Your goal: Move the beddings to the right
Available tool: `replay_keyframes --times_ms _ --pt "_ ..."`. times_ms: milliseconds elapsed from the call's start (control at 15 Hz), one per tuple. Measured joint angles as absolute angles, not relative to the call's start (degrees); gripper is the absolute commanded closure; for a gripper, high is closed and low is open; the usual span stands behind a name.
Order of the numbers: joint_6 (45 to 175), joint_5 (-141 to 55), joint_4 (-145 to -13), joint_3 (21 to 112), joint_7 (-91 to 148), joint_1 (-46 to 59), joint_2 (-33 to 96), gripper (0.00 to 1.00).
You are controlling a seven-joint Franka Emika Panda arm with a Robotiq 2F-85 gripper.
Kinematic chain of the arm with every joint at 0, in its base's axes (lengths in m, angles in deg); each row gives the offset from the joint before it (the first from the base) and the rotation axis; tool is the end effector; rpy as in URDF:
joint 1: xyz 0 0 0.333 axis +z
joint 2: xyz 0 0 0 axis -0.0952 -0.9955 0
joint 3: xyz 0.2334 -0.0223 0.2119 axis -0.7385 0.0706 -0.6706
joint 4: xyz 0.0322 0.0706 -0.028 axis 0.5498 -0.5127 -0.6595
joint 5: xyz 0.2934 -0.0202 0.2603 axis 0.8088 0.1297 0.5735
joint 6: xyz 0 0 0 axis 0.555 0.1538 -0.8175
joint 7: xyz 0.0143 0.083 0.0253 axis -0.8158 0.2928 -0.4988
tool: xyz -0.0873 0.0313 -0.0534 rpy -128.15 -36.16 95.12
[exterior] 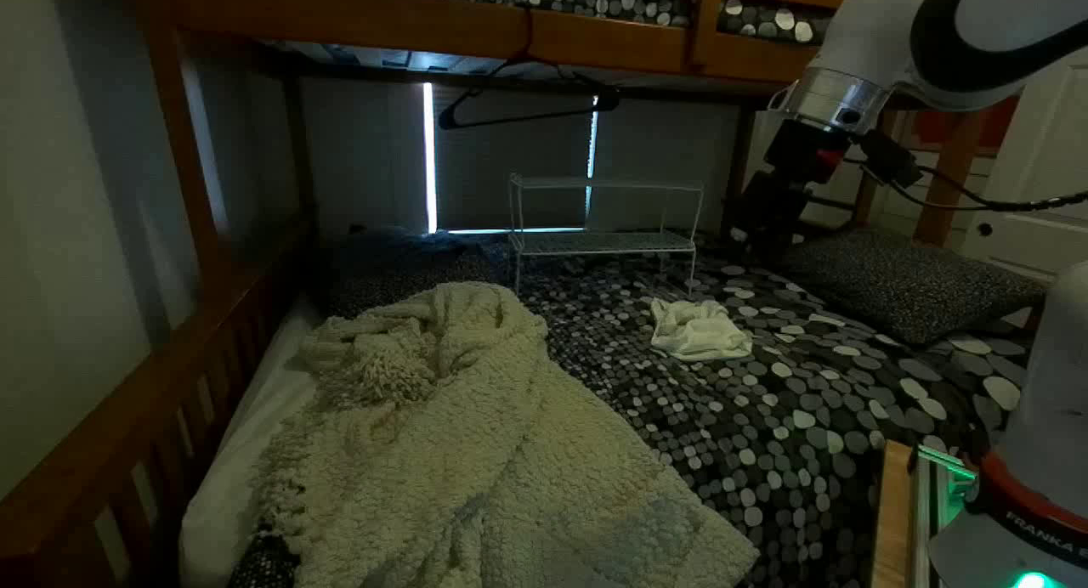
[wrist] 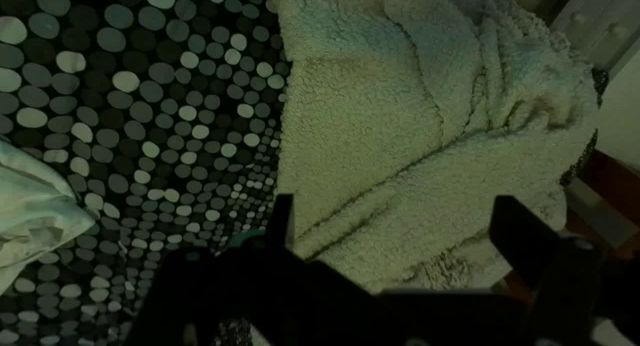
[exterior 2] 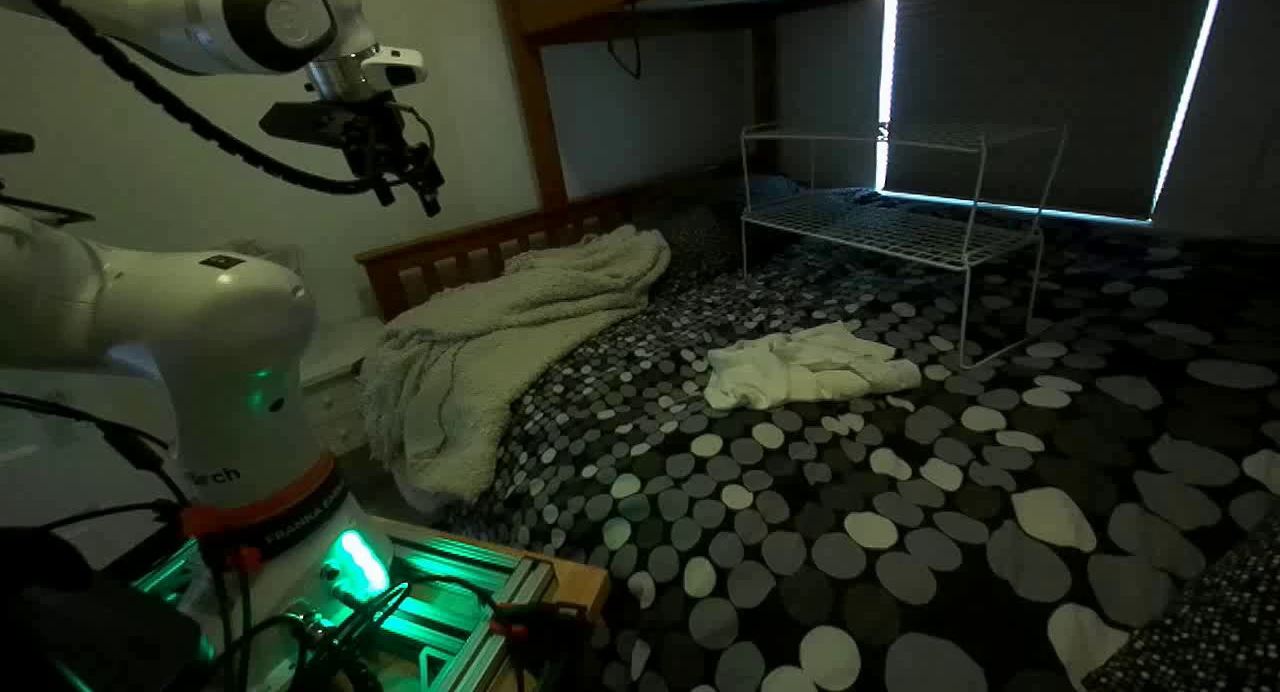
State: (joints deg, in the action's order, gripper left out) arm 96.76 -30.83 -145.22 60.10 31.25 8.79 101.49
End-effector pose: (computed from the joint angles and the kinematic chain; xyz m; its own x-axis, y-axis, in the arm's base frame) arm 0.2995 0.0388 0.4895 0.9569 -0.1255 0.2617 -0.0867 -0.9841 -0.1549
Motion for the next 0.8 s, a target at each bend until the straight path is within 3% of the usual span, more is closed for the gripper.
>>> replay_keyframes --times_ms 600,800 --pt "96.4 -30.8 -146.9 60.3 31.2 8.7 100.2 0.0" --pt "96.3 -30.8 -143.7 64.5 29.5 7.7 98.0 0.0"
